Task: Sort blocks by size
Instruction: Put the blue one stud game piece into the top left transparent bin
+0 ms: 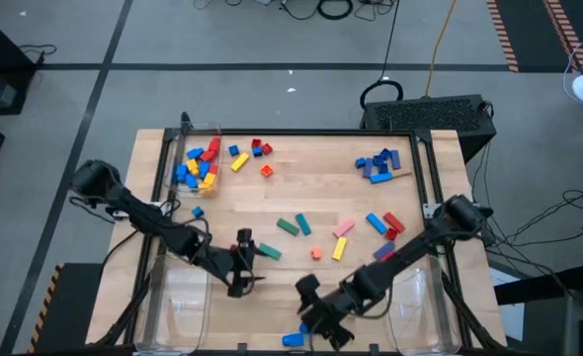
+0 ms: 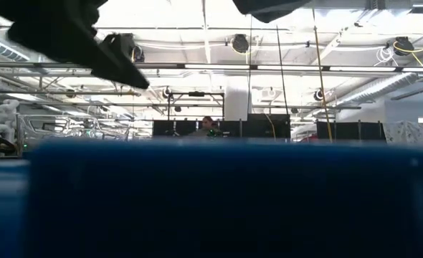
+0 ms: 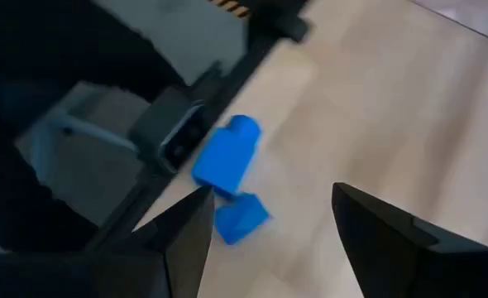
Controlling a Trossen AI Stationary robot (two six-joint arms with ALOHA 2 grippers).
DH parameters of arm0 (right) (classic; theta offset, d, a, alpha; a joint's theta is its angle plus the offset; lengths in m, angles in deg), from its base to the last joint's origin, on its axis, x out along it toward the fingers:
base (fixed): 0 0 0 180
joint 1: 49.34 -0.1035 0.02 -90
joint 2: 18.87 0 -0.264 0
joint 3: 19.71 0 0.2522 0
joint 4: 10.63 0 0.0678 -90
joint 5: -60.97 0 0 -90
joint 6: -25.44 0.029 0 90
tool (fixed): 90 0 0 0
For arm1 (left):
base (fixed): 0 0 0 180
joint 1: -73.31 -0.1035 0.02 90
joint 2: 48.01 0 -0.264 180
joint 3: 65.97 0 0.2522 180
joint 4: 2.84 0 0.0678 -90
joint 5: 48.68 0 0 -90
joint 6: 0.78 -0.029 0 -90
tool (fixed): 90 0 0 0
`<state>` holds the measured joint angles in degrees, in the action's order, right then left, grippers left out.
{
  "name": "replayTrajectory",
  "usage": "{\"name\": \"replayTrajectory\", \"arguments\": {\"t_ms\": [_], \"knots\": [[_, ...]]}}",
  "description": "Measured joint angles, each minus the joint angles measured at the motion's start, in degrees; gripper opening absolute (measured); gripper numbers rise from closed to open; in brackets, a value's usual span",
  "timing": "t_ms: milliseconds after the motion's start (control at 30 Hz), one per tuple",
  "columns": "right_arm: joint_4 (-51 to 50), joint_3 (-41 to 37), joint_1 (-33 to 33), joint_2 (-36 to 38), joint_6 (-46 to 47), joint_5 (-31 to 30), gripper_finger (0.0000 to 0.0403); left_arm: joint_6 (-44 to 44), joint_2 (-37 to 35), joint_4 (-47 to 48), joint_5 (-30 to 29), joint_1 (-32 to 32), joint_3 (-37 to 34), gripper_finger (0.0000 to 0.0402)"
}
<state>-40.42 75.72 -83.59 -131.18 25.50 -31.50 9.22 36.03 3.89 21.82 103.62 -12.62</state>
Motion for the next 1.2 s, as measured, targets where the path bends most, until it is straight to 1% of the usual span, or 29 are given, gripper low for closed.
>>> {"name": "replayTrajectory", "arguments": {"t_ms": [100, 167, 333, 400, 467, 533, 733, 867, 1000, 1200], "knots": [[2.9, 0.0, -1.4, -2.6, -2.9, -0.1, 0.0233, 1.4, 2.9, -1.7, -0.5, 1.0, 0.0, 0.0290], [5.2, 0.0, -1.7, -4.0, -3.6, -0.1, 0.0233, 3.5, 4.5, -1.9, -0.5, 1.0, 0.0, 0.0290], [7.3, -0.1, -1.8, -6.4, -4.3, -0.1, 0.0233, 9.2, 7.5, -2.8, -0.6, 1.1, 0.0, 0.0290], [9.8, -0.1, -1.8, -6.9, -4.2, 1.8, 0.0233, 10.3, 8.2, -3.4, -0.6, 1.2, 0.0, 0.0290], [12.5, 0.0, -1.9, -7.9, -4.1, 3.8, 0.0233, 10.6, 8.3, -2.9, -0.6, 1.3, 0.0, 0.0290], [14.8, 0.0, -2.0, -9.2, -4.0, 4.6, 0.0233, 10.6, 8.3, -3.2, -0.8, 1.3, 0.0, 0.0290], [16.5, 0.0, -1.9, -10.6, -4.1, 5.1, 0.0233, 10.6, 8.2, -3.0, -2.0, 1.3, 0.0, 0.0290], [16.5, 0.1, -2.2, -10.7, -6.1, 4.6, 0.0232, 10.6, 8.2, -3.0, -2.0, 1.3, 0.0, 0.0290], [16.2, 0.1, -1.9, -10.6, -6.7, 4.4, 0.0217, 10.6, 8.2, -2.9, -2.0, 1.3, 0.0, 0.0290], [14.9, 0.1, -1.0, -9.4, -7.0, 4.9, 0.0177, 10.5, 8.2, -2.9, -2.0, 1.3, 0.0, 0.0290]]}}
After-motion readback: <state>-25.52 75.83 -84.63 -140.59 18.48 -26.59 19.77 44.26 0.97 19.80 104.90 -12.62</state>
